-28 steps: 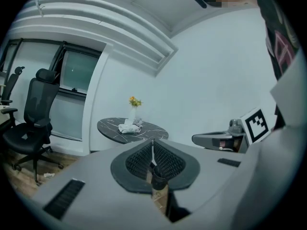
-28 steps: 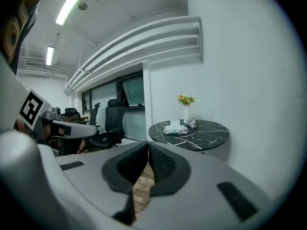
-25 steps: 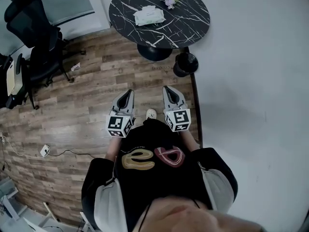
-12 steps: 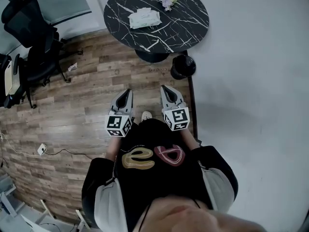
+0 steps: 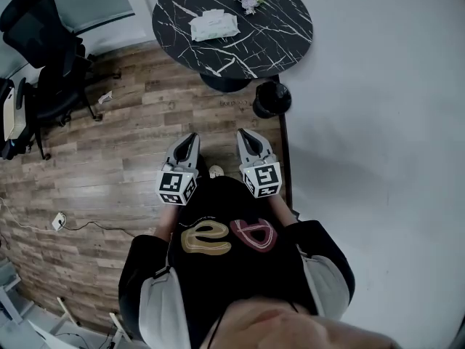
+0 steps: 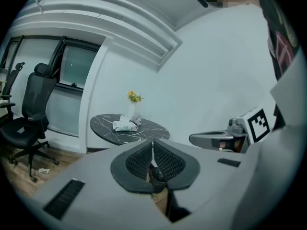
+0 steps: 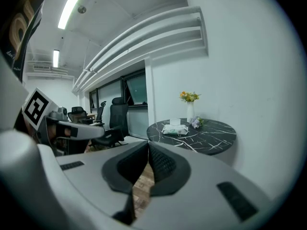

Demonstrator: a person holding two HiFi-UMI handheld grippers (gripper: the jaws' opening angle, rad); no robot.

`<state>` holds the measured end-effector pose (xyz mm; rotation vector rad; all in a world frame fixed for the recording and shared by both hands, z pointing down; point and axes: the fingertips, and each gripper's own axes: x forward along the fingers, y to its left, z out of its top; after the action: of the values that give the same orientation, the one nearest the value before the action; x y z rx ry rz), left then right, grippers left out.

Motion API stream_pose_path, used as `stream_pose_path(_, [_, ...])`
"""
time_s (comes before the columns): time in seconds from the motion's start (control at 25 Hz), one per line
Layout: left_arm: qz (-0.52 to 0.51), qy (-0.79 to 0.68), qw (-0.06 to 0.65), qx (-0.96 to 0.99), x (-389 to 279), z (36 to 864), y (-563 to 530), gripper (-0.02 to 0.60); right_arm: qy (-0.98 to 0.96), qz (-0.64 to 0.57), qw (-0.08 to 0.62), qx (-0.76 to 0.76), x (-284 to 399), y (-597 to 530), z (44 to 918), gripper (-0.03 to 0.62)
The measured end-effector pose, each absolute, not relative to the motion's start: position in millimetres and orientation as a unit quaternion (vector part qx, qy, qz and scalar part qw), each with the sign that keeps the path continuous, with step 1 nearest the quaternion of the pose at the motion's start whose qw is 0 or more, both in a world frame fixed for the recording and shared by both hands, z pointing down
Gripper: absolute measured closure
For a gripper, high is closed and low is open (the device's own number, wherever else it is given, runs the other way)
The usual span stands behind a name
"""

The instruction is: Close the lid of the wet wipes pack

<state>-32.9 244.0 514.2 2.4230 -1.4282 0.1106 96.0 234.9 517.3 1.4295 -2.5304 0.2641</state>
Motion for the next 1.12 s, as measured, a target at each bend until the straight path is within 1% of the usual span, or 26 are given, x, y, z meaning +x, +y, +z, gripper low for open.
stream_pose_path(0.2, [0.037, -0.494, 0.165, 0.853, -32.5, 519.6, 231.6, 0.557, -0.854, 0.094, 0.108, 0.501, 100.4, 228.6, 520.3, 0.582])
stream_pose_path(0.52, [0.03, -0.471, 0.161, 0.867, -33.4, 520.9, 188.1, 0.557, -0.837, 0.107, 0.127, 0.521, 103.0, 204.0, 527.0, 0.582])
stream_pose_path(1.12, [0.032, -0.449, 0.173, 0.876, -71.1, 520.2, 52.9, 0.557, -0.816, 0.114, 0.125, 0.553, 72.4, 75.2, 517.7, 0.582])
